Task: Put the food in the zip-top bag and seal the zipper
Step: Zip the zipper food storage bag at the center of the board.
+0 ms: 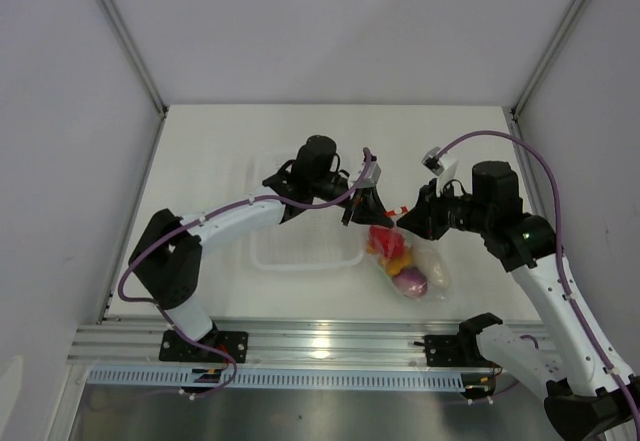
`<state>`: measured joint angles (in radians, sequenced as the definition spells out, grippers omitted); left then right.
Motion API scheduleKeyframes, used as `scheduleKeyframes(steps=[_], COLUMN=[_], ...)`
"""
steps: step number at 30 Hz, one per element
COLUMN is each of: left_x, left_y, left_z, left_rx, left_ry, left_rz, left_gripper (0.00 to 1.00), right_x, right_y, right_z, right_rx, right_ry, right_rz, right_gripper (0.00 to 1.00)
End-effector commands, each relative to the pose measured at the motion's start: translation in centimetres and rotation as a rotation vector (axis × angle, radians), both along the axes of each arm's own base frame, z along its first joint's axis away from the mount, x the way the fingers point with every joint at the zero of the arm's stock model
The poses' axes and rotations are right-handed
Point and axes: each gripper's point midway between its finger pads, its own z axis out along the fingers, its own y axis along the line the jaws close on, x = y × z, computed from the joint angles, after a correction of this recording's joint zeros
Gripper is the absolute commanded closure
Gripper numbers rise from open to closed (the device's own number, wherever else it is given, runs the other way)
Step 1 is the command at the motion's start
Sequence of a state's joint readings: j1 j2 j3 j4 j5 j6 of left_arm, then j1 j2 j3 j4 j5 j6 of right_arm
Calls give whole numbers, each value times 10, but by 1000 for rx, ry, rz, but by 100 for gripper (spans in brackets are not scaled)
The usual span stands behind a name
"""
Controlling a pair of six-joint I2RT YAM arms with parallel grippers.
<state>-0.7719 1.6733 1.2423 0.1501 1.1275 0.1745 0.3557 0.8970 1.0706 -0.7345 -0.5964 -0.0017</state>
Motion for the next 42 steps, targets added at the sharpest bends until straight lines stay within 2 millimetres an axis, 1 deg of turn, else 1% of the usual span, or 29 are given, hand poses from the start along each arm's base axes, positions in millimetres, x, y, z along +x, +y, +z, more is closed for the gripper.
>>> scheduleKeyframes(steps=[1, 2, 3, 4, 5, 6, 7, 9, 12, 15, 16, 17, 19, 23, 32, 40, 41, 42], left_x=[-6, -8, -8, -10, -12, -12, -14, -18, -17, -11, -6, -3, -2, 2, -4, -2, -2, -2], left_y=[5, 6, 7, 8, 9, 10, 12, 16, 20, 17, 14, 10, 8, 4, -1, -5, -5, -6], left_z=[32, 34, 34, 37, 37, 40, 42, 45, 56, 64, 70, 68, 73, 74, 72, 73, 68, 70], left_rx=[-68, -72, -71, -78, -78, -78, -71, -77, -106, -98, -95, -71, -61, -49, -46, -32, -21, -23], left_ry=[-59, -60, -57, -59, -59, -60, -52, -45, -35, 3, 6, 39, 77, 126, 132, 149, 162, 158], left_rz=[-22, -30, -30, -34, -40, -42, -47, -67, -76, -65, -52, -49, -51, -49, -67, -65, -63, -63], left_gripper=[99, 98, 93, 81, 77, 72, 59, 50, 41, 42, 43, 47, 48, 50, 50, 57, 58, 59], right_x=[2, 3, 4, 4, 3, 1, 0, -4, -10, -11, -11, -12, -10, -12, -8, -5, -4, -4], right_y=[6, 6, 7, 7, 7, 7, 7, 8, 8, 7, 8, 8, 7, 7, 10, 13, 13, 13], right_z=[13, 12, 10, 9, 9, 16, 16, 21, 17, 15, 15, 16, 15, 17, 23, 22, 23, 24], right_rx=[34, 44, 44, 45, 48, 69, 77, 95, 90, 85, 87, 87, 74, 66, 67, 45, 44, 44], right_ry=[-44, -21, -17, -12, -11, -34, -37, -49, -24, -23, -22, -22, -23, -26, -42, -48, -48, -51], right_rz=[30, 18, 16, 14, 14, 10, 8, 17, 35, 36, 40, 42, 36, 42, 35, 30, 30, 27], right_gripper=[88, 100, 100, 100, 100, 100, 100, 100, 100, 100, 100, 100, 100, 100, 100, 100, 100, 100])
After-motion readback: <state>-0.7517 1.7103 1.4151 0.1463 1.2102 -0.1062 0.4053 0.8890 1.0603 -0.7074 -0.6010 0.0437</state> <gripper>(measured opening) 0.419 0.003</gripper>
